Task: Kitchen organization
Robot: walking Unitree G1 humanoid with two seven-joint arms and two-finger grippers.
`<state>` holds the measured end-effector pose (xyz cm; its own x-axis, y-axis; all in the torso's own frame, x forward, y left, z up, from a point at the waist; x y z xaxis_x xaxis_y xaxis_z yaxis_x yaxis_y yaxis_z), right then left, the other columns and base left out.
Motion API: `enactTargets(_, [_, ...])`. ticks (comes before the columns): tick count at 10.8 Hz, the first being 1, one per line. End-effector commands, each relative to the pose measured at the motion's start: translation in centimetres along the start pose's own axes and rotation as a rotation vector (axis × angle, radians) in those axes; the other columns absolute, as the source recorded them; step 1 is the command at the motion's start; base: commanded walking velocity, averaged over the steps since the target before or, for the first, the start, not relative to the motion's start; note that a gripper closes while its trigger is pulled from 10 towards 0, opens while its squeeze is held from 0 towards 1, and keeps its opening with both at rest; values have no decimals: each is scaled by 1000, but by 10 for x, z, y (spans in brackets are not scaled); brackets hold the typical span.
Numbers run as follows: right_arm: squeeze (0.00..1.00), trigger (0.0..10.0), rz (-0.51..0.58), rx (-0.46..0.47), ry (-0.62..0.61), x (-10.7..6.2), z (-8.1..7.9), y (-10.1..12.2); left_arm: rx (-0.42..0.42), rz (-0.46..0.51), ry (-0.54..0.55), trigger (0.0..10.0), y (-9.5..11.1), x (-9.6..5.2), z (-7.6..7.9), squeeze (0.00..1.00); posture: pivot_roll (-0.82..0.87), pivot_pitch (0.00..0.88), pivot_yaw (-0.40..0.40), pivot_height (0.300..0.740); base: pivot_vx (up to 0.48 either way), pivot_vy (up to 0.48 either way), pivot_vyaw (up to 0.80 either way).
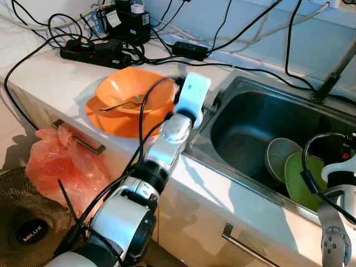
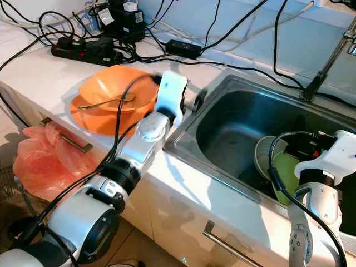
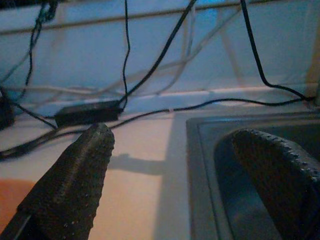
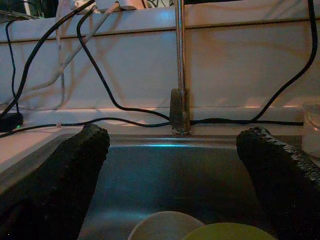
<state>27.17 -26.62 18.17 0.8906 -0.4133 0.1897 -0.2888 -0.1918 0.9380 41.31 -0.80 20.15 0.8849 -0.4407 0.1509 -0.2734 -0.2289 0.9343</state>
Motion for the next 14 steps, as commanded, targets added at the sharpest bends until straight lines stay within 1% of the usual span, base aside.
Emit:
enactTargets(1, [1000, 10000, 18, 7, 20, 1, -6, 7, 22, 7, 2, 10000, 3, 1, 1, 0, 55, 0, -69, 740, 0, 0, 0])
enactTargets(2, [1000, 10000, 23, 11, 27, 2, -10, 9, 16, -5, -6, 10000, -2, -1, 4, 0, 55, 0, -67, 740, 0, 0, 0])
enactTargets(4, [1000, 10000, 30, 16, 31, -1, -13, 13, -14, -5, -9, 10000, -9, -6, 8, 0, 48, 0, -65, 740, 0, 0, 0])
enactTargets(5, [800, 10000, 28, 27, 31, -4, -14, 13, -30, -10, -25, 10000, -13, -9, 11, 0, 47, 0, -65, 740, 0, 0, 0])
enactTargets(6, [31, 10000, 23, 33, 34, -7, -16, 11, -36, -16, -31, 10000, -16, -10, 13, 0, 44, 0, -64, 740, 0, 0, 0])
enactTargets(7, [0, 10000, 22, 37, 37, -10, -18, 11, -47, -10, -43, 10000, -15, -10, 16, 0, 41, 0, -62, 740, 0, 0, 0])
enactTargets(10, [0, 10000, 26, 38, 23, -12, -16, 14, -52, -5, -62, 10000, -14, -11, 20, 0, 36, 0, -57, 740, 0, 0, 0])
enactTargets(14, [0, 10000, 24, 29, 19, -11, -14, 14, -60, -6, -78, 10000, -13, -10, 23, 0, 34, 0, -57, 740, 0, 0, -792])
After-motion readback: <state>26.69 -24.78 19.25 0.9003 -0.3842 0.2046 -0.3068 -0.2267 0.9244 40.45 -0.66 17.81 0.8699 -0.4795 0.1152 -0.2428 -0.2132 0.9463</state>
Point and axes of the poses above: a point about 5 cm out from each wrist's last joint towards the gripper, its own x axis pointing out of the wrist towards the gripper, its own y axis along the axis of the wrist's last joint, z = x × y, the point moved 4 cm from there along x, pointing out of the wrist towards the gripper, and after that the axes turned 9 degrees about x, right-handed, at the moved point
